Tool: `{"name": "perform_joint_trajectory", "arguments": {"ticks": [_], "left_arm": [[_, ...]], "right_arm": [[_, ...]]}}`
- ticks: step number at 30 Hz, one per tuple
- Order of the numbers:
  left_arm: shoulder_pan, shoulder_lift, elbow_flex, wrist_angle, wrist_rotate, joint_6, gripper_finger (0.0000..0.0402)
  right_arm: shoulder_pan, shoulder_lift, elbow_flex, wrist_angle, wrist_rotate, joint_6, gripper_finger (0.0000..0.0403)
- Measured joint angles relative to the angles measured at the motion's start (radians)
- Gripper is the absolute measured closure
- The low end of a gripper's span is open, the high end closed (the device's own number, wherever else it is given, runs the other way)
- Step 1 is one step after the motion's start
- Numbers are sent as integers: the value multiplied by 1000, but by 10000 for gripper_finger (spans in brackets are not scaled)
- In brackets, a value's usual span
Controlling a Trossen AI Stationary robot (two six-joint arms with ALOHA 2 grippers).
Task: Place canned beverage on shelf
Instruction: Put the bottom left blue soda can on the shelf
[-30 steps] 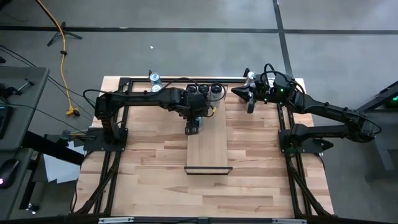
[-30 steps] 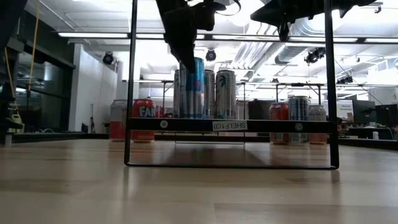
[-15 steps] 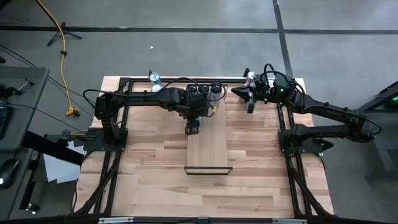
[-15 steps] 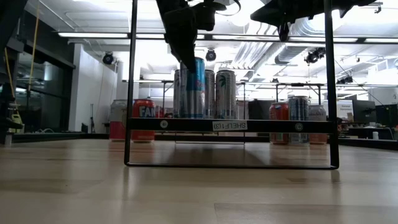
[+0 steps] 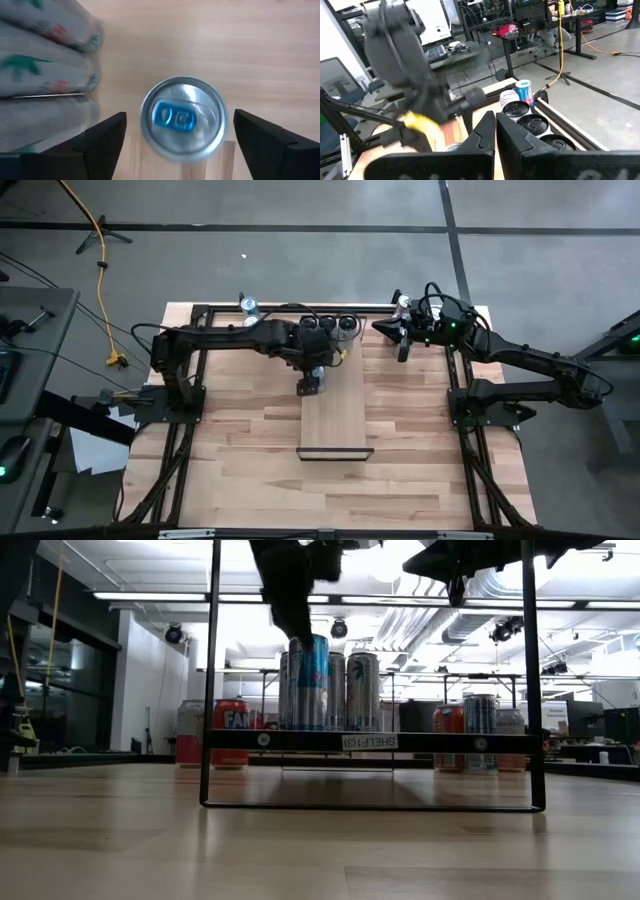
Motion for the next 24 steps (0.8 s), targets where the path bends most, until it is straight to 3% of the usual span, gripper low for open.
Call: {"name": "perform_joint_trajectory", "arguments": {"ticks": [8,12,19,24], "left_arm": [[28,-212,0,-23,5,-60,75],[28,-356,-64,92,0,-115,76],[13,-625,-389,515,-12,-212,76],[14,-753,-521,595,-78,-291,76]], "right_arm": [[0,0,0,5,-26,-3,401],[13,12,0,31,-57,1,378],[162,152,60,133,-66,35,246],[240,298,183,56,-76,41,138]]}}
